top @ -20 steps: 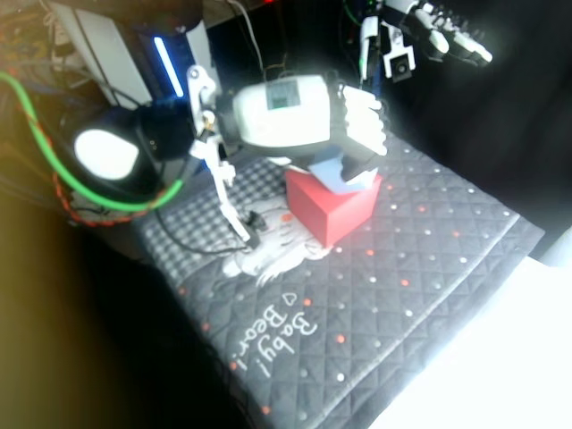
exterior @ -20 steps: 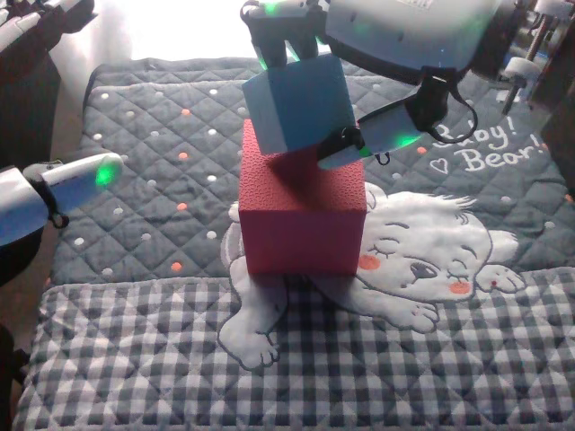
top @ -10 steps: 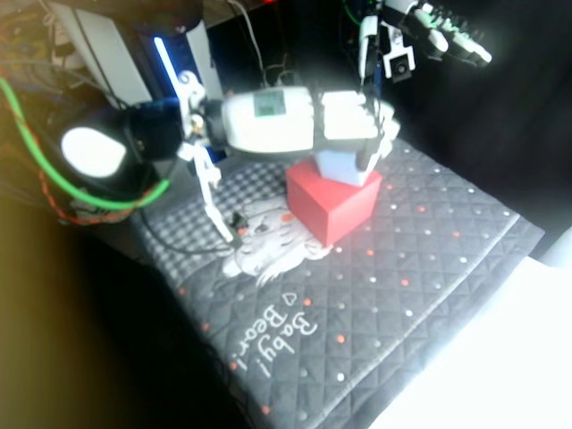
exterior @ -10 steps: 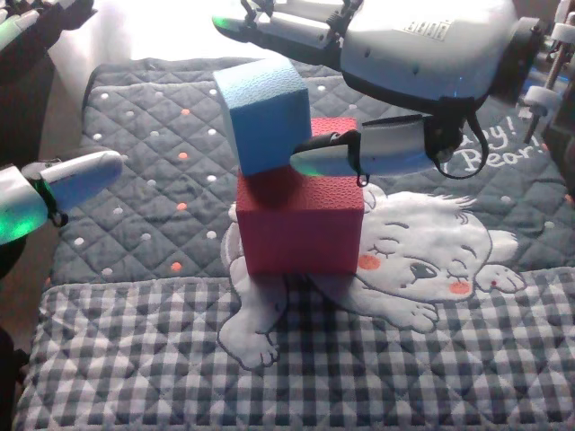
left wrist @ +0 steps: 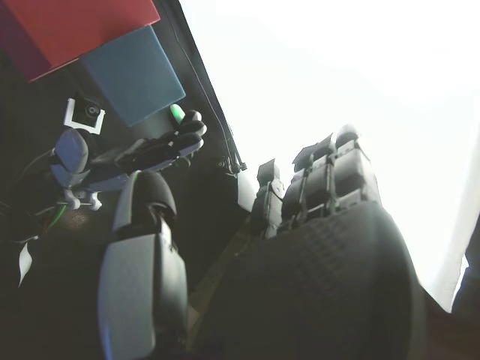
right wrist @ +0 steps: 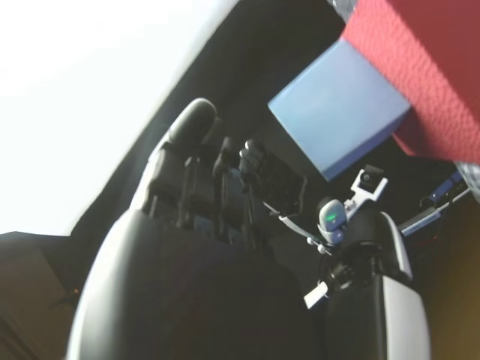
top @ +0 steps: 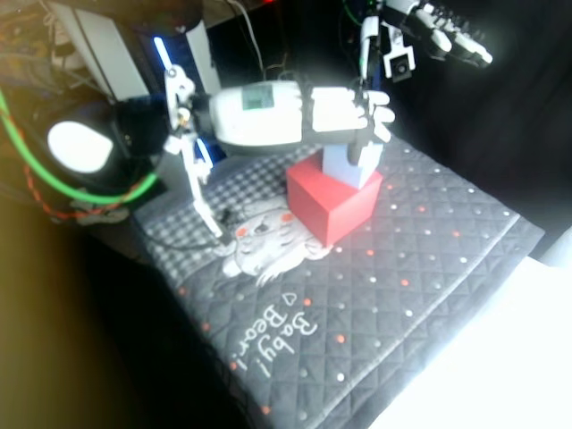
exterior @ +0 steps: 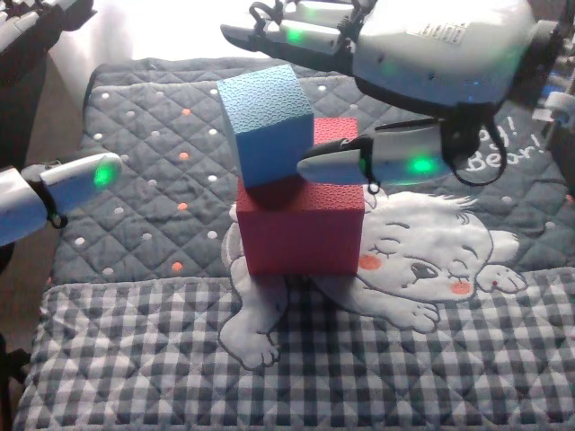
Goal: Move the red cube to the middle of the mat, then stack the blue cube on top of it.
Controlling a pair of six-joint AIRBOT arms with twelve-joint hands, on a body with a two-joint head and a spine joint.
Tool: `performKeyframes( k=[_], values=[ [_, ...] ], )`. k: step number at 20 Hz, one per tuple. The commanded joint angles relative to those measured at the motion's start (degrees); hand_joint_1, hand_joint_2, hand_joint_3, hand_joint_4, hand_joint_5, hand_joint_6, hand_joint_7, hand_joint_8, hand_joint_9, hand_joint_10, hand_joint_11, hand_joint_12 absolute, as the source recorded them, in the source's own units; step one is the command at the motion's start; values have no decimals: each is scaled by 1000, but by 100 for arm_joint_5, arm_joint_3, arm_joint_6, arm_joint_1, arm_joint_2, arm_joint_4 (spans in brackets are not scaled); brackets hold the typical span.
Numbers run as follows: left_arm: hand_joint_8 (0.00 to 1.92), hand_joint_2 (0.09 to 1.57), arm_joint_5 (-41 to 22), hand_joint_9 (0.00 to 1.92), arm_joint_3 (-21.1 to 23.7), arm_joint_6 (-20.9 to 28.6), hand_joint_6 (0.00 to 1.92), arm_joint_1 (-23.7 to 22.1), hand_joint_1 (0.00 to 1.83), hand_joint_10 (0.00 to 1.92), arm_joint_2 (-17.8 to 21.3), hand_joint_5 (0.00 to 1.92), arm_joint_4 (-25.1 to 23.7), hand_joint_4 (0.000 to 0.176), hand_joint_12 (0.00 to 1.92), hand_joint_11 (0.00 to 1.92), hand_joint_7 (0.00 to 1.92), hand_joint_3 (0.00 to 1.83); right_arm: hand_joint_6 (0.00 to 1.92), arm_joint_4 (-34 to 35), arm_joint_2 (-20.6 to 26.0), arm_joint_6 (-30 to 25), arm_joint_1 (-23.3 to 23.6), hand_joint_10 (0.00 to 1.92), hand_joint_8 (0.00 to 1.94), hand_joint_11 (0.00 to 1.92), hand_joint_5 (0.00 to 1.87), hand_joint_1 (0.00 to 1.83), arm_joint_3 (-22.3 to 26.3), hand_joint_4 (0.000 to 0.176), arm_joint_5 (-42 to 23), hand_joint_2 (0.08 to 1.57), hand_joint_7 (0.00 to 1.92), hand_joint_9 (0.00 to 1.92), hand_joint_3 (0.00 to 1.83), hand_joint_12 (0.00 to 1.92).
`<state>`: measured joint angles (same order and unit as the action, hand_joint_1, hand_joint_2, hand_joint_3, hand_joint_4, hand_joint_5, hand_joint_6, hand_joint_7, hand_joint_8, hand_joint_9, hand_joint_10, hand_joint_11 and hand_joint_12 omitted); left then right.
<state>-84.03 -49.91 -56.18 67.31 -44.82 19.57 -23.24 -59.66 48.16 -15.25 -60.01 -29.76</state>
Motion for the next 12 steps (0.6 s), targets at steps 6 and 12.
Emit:
performKeyframes(
  k=[6,12],
  values=[
    [0,1122,-803,0,23,1,0,31,578,0,15,35,5,72,27,54,0,4,0,108,1127,4,179,70,0,0,0,321,465,0,-976,1234,4,0,0,897],
    [0,1103,-1023,0,67,1,0,168,451,0,59,0,74,120,0,0,0,0,0,795,2004,907,-271,0,0,0,0,198,1003,0,-1094,1190,0,0,0,0]
  ],
)
